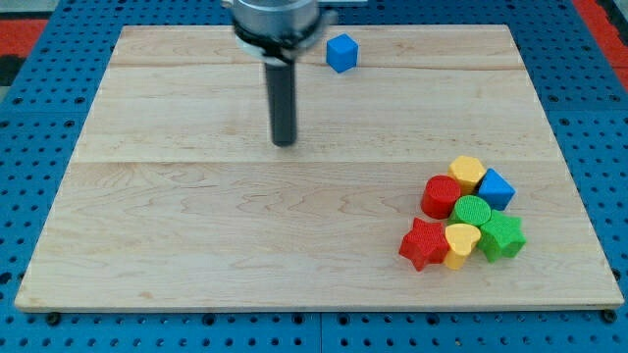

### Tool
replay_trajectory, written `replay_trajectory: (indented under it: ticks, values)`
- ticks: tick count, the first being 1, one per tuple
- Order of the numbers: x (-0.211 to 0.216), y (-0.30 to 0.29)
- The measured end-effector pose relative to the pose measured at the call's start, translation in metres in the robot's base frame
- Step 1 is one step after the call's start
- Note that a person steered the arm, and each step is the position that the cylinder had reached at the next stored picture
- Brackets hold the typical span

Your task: Push the blue cube towards the group of the blocks

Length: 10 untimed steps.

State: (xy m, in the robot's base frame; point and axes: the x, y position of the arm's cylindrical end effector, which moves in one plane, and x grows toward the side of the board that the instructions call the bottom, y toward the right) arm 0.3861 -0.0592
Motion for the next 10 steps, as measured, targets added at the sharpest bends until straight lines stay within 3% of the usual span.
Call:
replay_trajectory:
  ticks: [2, 3, 4, 5, 7, 8, 9, 10]
  values:
    - [-0.13, -0.007]
    - [-0.175, 0.029]
    - [-0.154, 0.122]
    - [-0.099, 0.14]
    - [-0.13, 0.069]
    - [-0.093, 0.069]
    - [-0.077, 0.114]
    - [-0.067, 0.12]
